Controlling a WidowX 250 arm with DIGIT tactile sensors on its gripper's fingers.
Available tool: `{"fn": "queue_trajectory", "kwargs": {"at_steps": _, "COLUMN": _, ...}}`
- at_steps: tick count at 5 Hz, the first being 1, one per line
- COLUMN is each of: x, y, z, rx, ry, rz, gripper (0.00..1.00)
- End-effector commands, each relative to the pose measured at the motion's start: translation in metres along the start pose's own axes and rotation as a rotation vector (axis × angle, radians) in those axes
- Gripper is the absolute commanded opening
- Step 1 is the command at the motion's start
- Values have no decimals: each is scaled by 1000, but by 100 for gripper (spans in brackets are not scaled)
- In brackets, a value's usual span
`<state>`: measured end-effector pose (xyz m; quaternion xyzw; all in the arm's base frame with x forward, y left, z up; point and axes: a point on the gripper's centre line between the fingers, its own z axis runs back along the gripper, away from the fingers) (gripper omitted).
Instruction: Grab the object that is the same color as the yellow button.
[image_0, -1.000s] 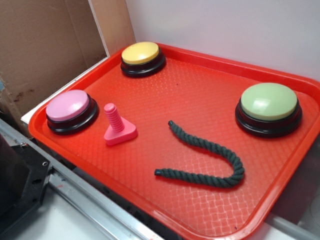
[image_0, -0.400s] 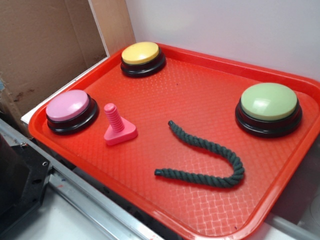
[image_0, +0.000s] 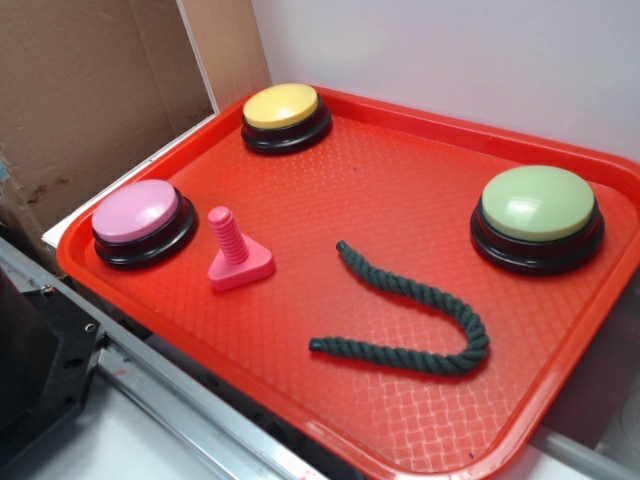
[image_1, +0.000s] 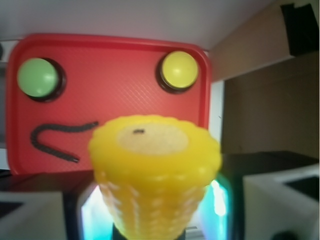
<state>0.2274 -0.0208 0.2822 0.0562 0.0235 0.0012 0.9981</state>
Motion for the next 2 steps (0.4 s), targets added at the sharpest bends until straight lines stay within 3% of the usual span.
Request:
{"fn": "queue_trajectory", "kwargs": {"at_steps": 1, "x": -8, "y": -9, "z": 4, "rx": 78, "ry": 30, "rz": 26, "gripper": 28}}
{"fn": "queue_trajectory", "kwargs": {"at_steps": 2, "x": -6, "y": -11, "z": 2, "rx": 167, "ry": 82, "rz": 33, "gripper": 35}}
